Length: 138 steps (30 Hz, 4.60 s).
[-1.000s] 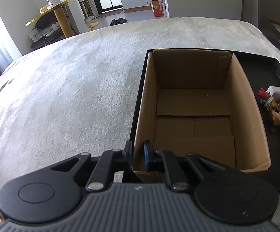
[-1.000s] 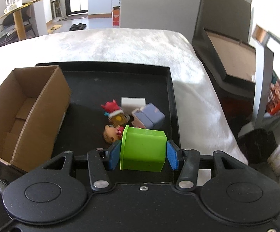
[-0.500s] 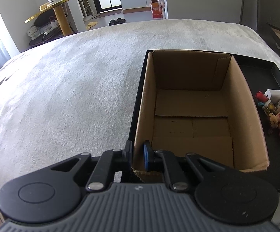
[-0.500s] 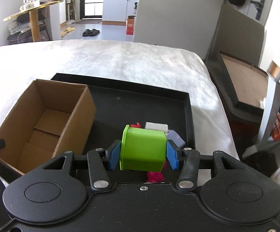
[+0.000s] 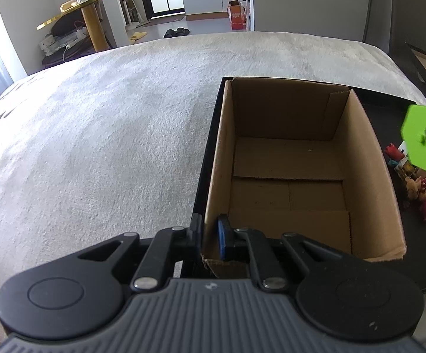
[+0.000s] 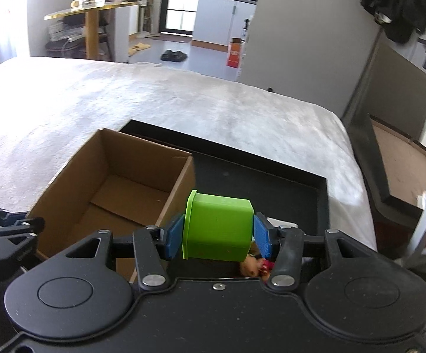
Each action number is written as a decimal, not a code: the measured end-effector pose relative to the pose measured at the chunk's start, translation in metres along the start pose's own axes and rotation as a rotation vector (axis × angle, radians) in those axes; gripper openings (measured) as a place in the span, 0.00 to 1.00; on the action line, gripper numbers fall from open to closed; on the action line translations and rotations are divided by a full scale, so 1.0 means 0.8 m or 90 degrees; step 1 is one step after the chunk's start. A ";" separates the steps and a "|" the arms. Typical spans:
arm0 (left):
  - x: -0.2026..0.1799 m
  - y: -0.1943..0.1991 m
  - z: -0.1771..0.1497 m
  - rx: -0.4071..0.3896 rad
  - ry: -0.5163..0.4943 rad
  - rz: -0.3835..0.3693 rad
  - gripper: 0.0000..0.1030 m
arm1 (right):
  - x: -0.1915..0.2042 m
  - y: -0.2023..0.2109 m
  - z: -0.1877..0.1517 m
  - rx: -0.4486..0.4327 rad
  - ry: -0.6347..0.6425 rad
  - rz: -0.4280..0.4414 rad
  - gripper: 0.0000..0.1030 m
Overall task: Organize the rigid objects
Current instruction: 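Carry the green cube block with the right gripper over the box, then open the right gripper to drop the green block into the box, then move the right tool back to the toy pile, then close the right gripper on the pink figurine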
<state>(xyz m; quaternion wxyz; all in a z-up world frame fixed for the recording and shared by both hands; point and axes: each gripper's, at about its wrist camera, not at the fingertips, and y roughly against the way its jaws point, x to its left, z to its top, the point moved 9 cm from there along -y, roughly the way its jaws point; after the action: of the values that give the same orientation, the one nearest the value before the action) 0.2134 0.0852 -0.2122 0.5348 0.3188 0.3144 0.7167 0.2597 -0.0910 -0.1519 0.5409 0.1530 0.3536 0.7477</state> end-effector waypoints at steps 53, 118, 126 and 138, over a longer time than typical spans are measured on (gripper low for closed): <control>-0.004 -0.003 -0.001 0.018 -0.010 0.016 0.09 | 0.007 0.016 -0.041 -0.013 -0.013 0.102 0.63; -0.026 -0.008 0.007 0.033 -0.061 0.100 0.12 | -0.115 -0.117 -0.150 0.102 -0.143 0.072 0.33; -0.027 -0.008 0.006 0.033 -0.064 0.105 0.13 | -0.111 -0.093 -0.150 0.107 -0.129 0.079 0.33; -0.025 -0.007 0.009 0.031 -0.062 0.099 0.12 | -0.112 -0.060 -0.132 0.079 -0.109 0.072 0.32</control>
<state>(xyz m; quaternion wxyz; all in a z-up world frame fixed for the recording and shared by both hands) 0.2267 0.0679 -0.2148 0.4843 0.3894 0.2801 0.7316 0.2616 -0.2033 -0.2454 0.5155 0.2691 0.3423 0.7380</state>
